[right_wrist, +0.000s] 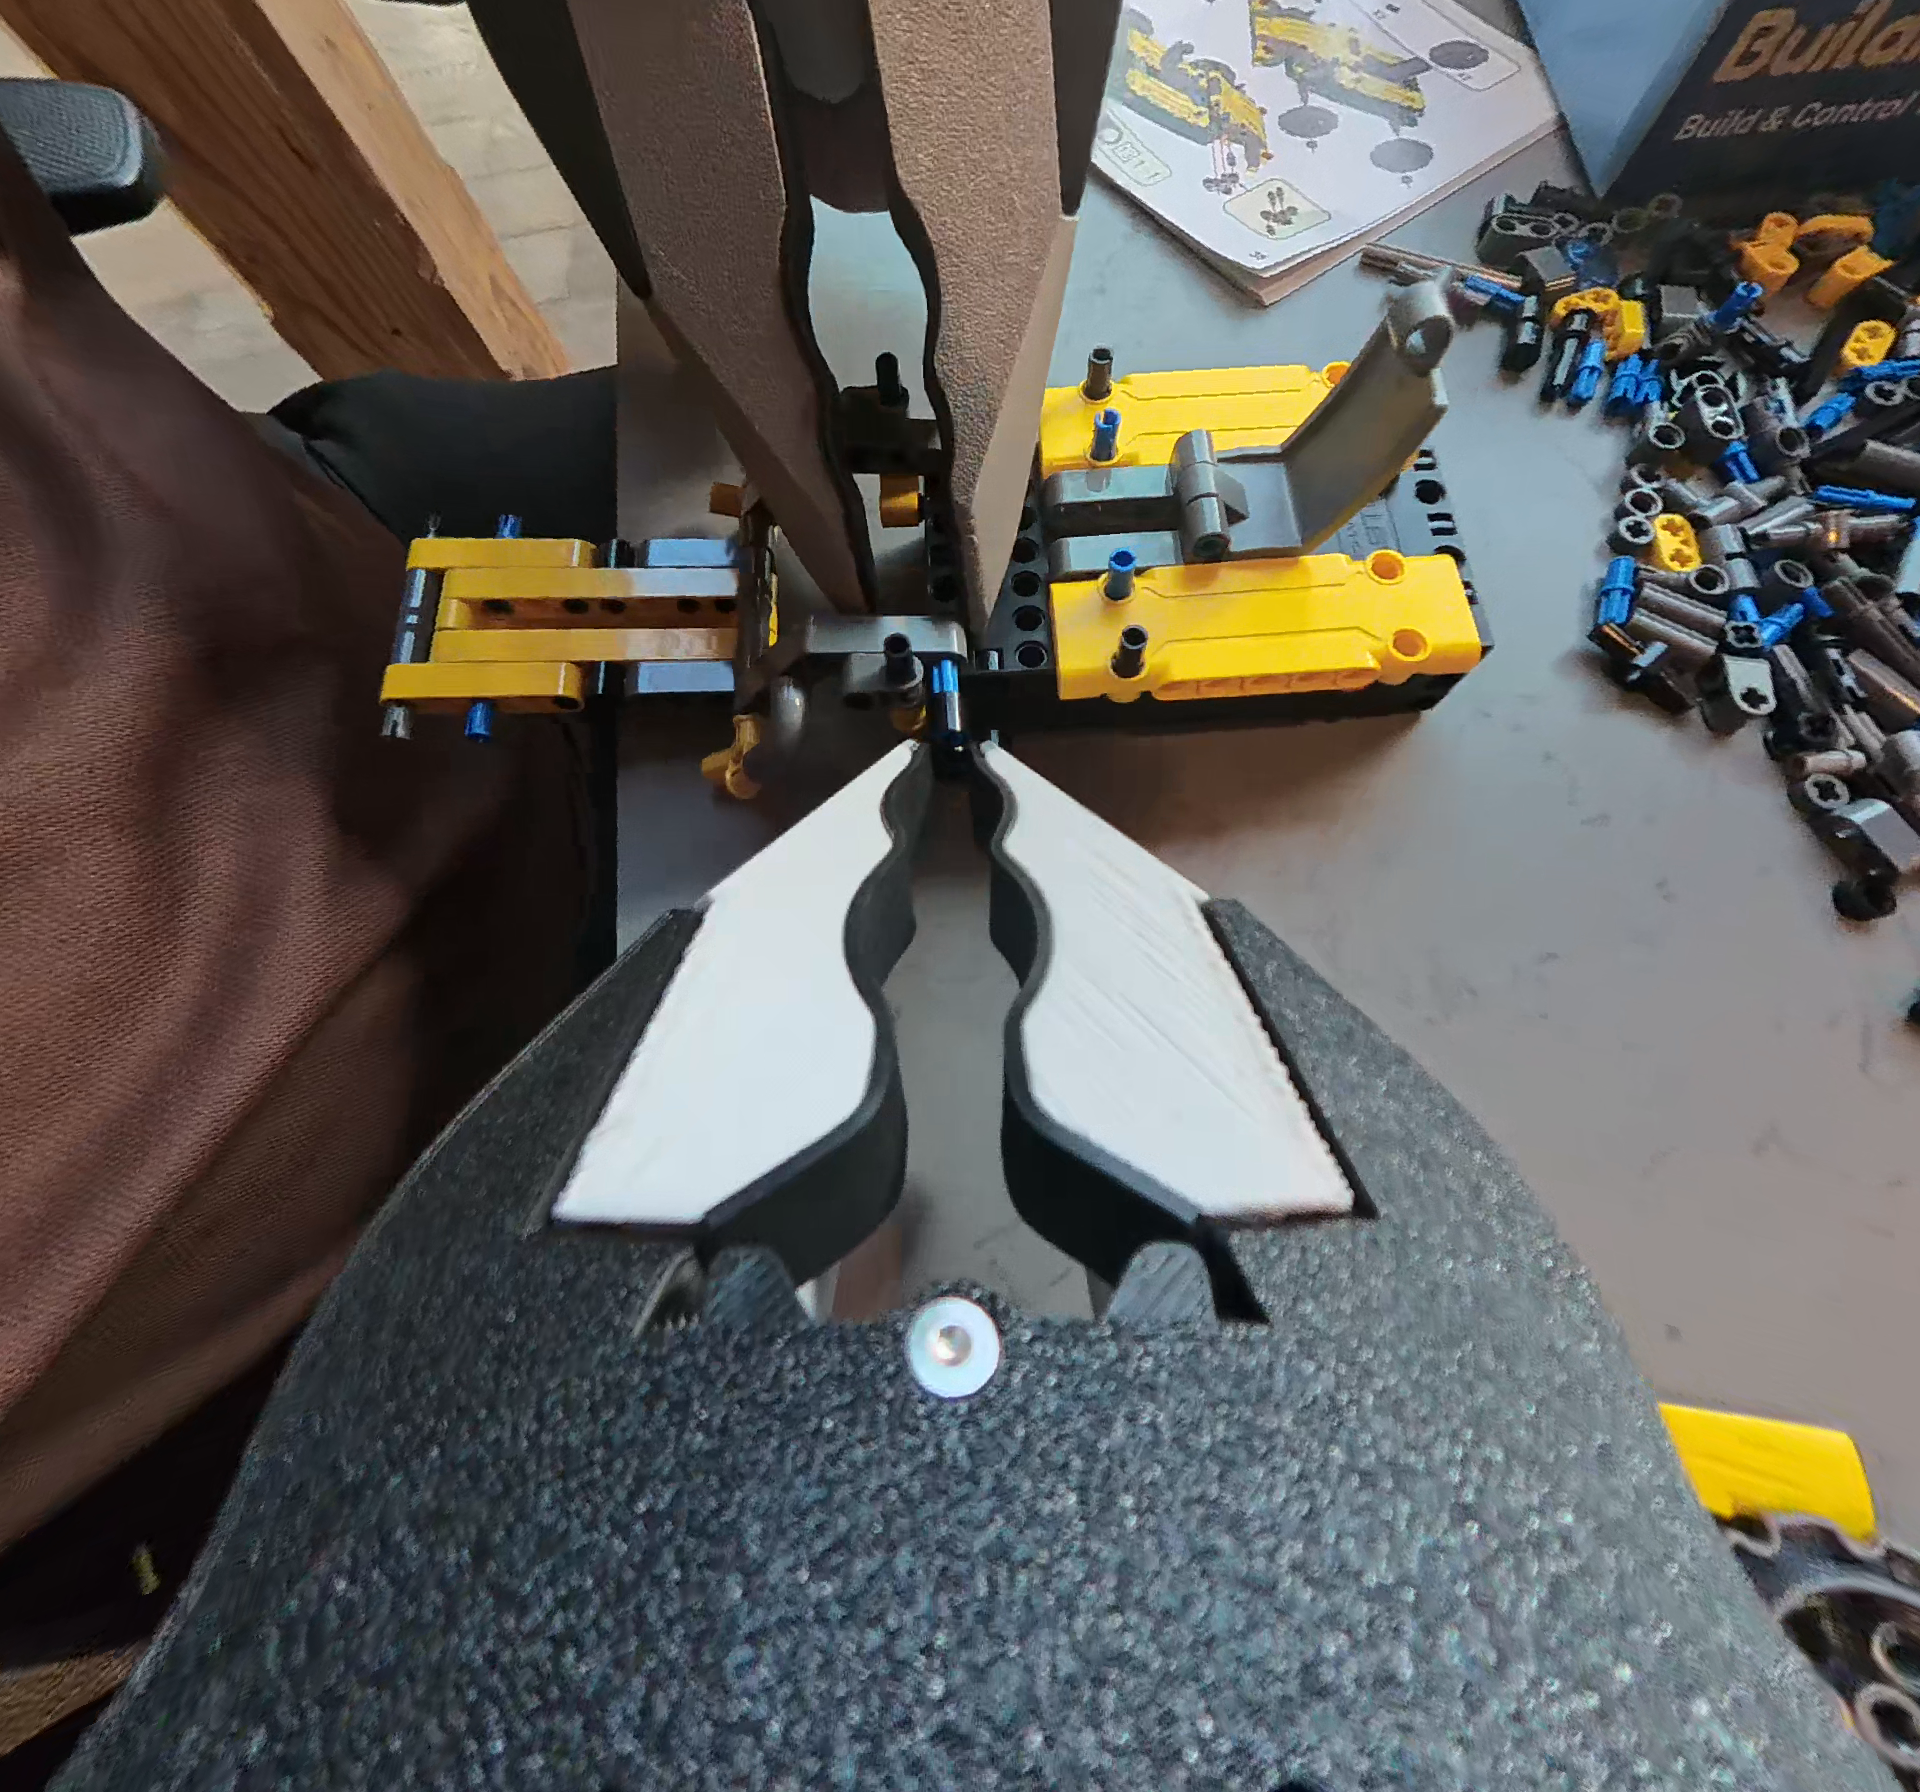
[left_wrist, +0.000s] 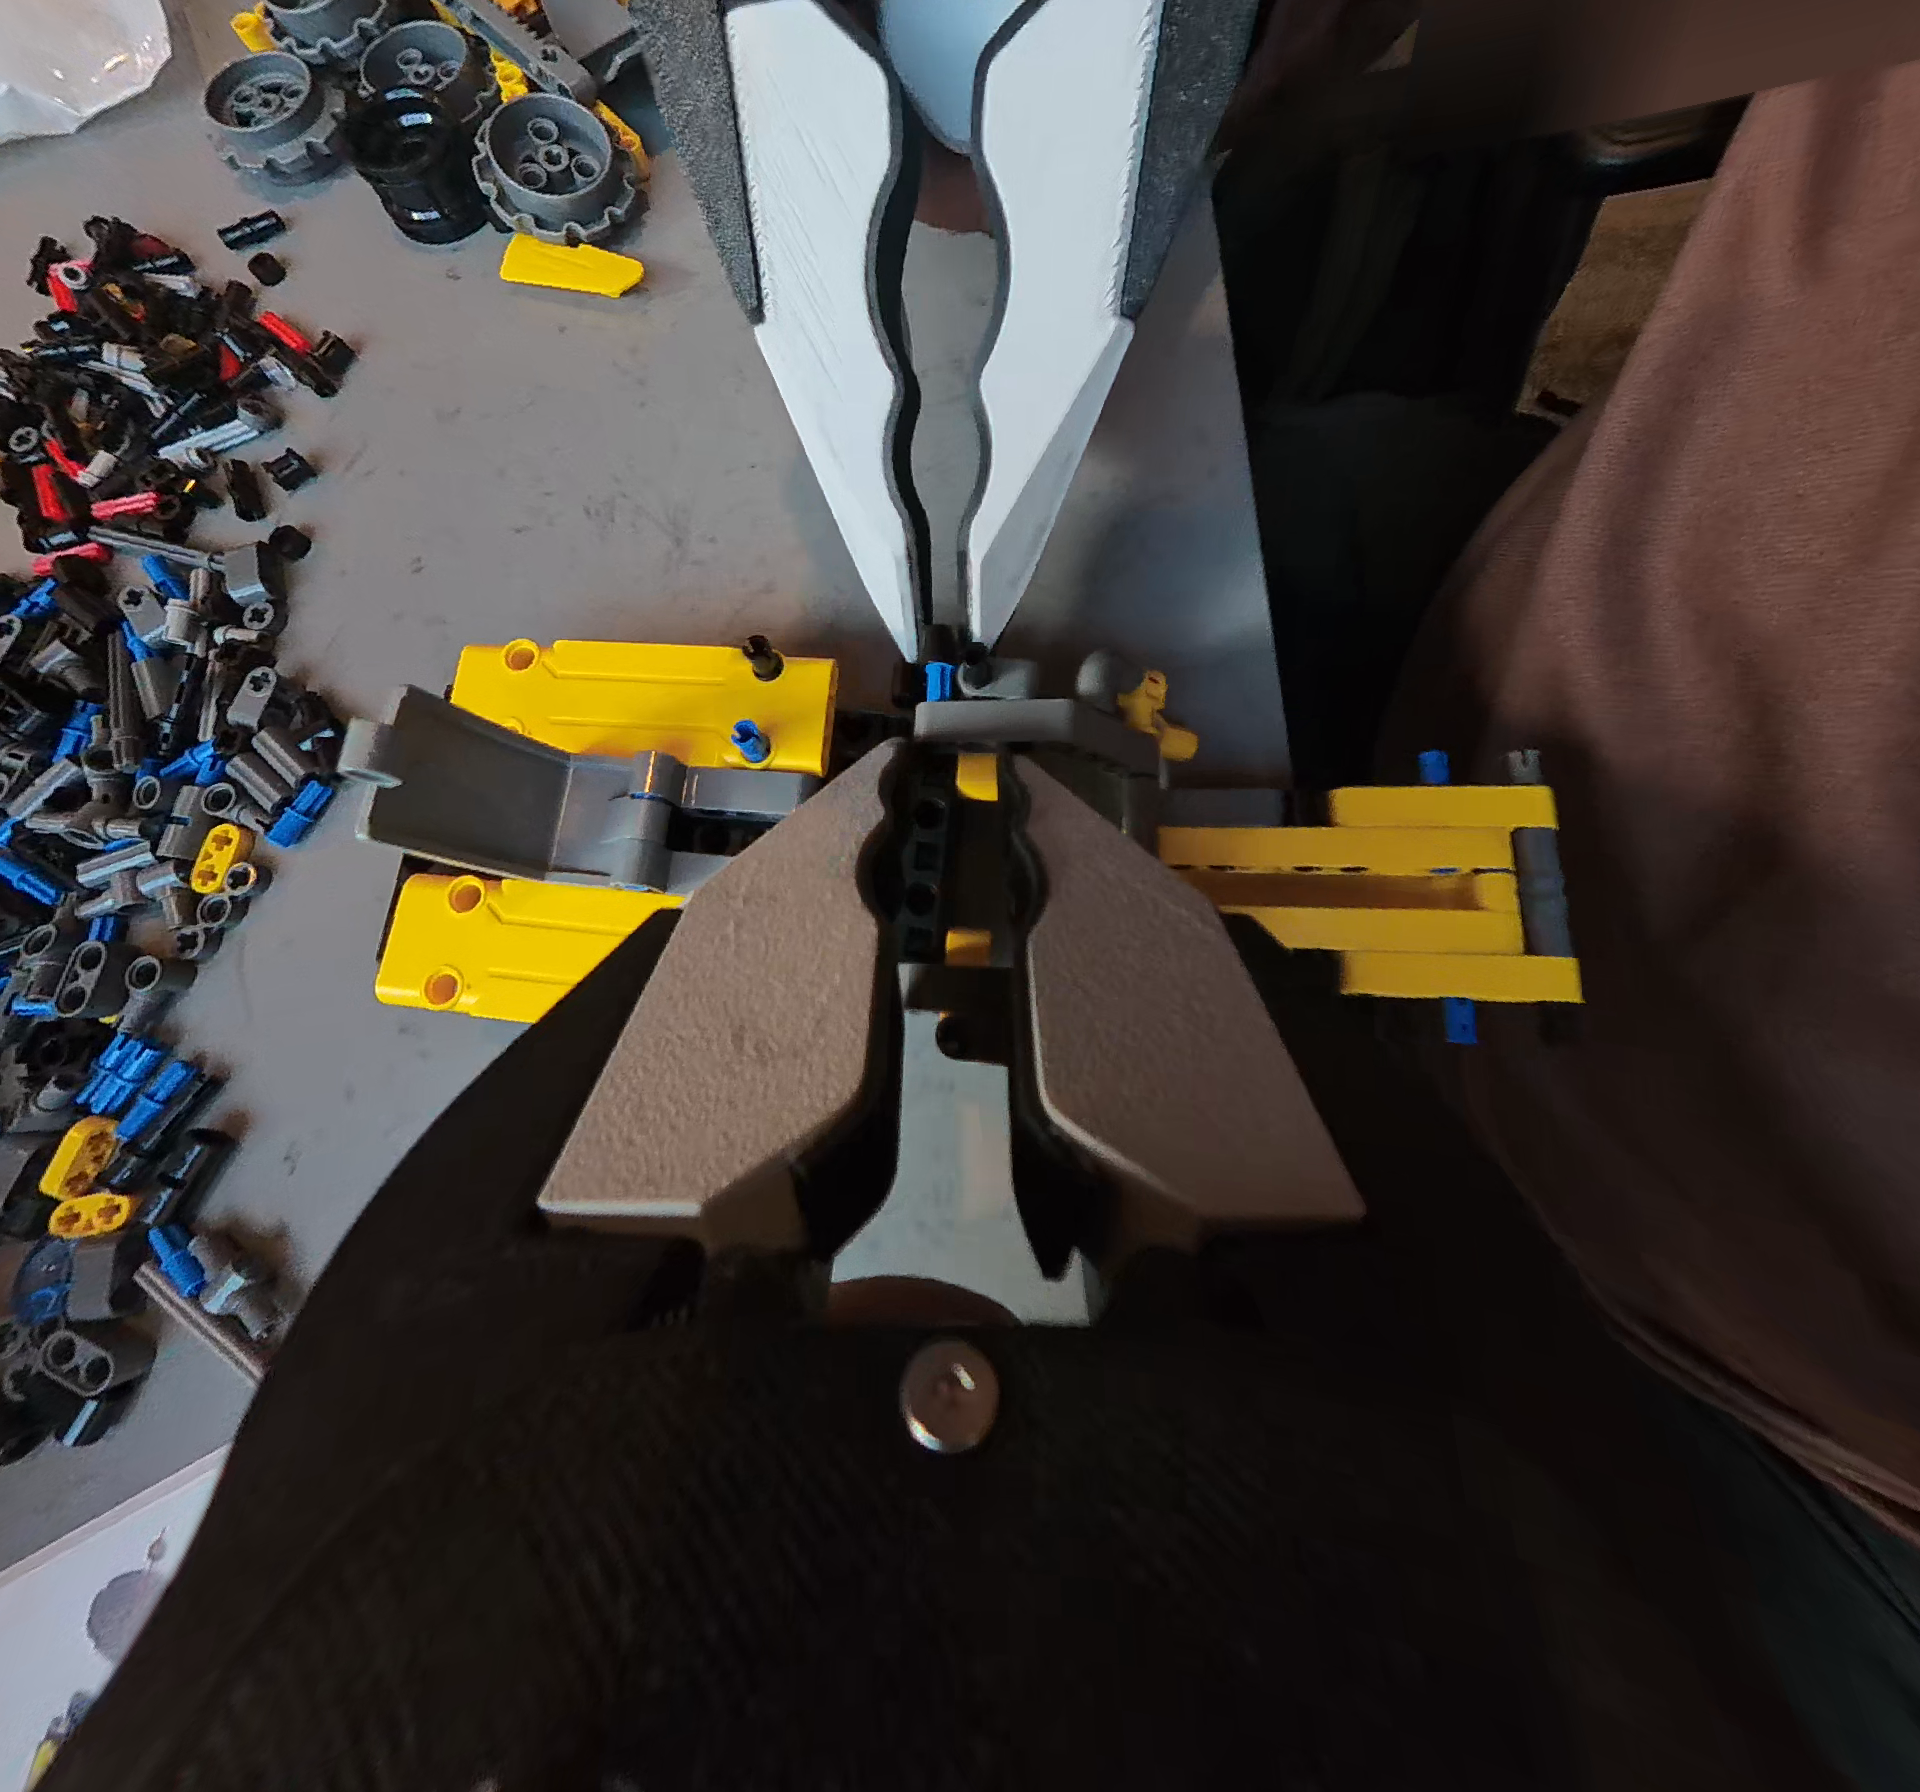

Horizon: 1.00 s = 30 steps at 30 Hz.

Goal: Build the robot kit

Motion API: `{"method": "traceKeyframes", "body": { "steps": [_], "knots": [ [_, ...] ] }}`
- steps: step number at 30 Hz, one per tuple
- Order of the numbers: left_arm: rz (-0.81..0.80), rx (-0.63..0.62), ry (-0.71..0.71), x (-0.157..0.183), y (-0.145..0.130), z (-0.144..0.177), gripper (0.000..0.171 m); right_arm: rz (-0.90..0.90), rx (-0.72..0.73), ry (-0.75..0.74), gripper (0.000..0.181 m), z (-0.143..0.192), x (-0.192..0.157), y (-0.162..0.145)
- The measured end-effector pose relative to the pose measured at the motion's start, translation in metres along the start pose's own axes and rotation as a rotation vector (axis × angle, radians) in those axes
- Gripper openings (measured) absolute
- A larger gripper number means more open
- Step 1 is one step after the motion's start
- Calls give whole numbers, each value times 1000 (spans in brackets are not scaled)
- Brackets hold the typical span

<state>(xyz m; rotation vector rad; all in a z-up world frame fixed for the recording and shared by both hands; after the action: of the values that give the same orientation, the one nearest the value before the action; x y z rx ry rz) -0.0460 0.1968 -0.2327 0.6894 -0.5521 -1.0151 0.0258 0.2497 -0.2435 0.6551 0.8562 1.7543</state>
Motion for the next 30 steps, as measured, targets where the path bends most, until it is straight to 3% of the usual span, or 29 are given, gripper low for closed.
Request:
{"method": "traceKeyframes", "body": {
  "steps": [11,23,30],
  "knots": [
    [-26,-47,4,-1,1,-1,12,-36,-111,122,2,-4,8,4],
    [-18,-64,82,0,1,-2,12,-17,-83,58,3,-3,3,4],
    [-23,-42,58,-2,1,-3,13,80,-14,128,3,-4,8,1]
  ]
}}
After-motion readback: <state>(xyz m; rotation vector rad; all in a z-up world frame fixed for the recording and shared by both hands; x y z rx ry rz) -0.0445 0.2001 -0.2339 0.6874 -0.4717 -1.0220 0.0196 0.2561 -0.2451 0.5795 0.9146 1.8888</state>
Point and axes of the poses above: each gripper's, where its closed fingertips meet, z back along the fingers, y out of its top, x = y × z across the jaws, the point moved 5 cm from there along z, back along the fingers, and after that the axes turned 11 degrees about -y, right-handed, at the moved point
